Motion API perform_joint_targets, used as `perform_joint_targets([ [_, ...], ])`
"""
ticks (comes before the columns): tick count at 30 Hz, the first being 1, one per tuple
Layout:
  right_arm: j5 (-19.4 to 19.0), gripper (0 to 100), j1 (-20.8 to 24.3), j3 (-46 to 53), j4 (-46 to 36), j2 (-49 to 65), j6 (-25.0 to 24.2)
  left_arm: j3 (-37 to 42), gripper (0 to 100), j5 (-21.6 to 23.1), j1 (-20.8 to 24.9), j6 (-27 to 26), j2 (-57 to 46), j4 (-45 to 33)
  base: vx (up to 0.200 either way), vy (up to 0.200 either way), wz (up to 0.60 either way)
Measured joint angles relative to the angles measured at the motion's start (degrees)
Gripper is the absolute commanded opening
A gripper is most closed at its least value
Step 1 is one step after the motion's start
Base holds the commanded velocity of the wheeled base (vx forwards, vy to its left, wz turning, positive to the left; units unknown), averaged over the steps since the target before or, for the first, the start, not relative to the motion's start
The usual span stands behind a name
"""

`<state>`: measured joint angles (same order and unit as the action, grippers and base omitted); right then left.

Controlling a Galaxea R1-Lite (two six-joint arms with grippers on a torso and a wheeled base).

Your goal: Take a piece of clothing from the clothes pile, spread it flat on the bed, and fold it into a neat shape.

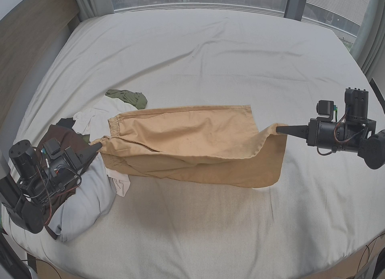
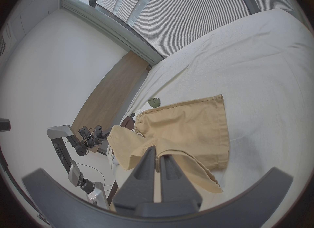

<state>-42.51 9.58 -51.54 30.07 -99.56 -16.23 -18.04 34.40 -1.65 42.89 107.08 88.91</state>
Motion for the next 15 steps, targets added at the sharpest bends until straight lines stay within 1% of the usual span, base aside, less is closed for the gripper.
perform_joint_targets([
  [3, 0.00, 0, -0.13, -1.65, -0.05, -0.99, -0.41, -0.41, 0, -0.39, 0.00, 0.05, 0.20, -0.01, 0.000, 0.000, 0.00],
  [8, 0.00, 0, -0.18, -6.50, -0.18, -2.61, -2.84, -1.08, 0, -1.15, -0.06, 0.82, 0.44, -0.04, 0.000, 0.000, 0.00],
  [10, -0.02, 0, -0.22, -8.07, -0.57, -3.08, -3.12, -1.33, 0, -1.58, -0.06, 0.95, 0.50, -0.01, 0.000, 0.000, 0.00],
  [15, 0.00, 0, -0.22, -13.84, -4.82, -4.82, -3.54, -2.13, 0, -3.43, 0.13, 1.21, 0.89, -0.04, 0.000, 0.000, 0.00],
])
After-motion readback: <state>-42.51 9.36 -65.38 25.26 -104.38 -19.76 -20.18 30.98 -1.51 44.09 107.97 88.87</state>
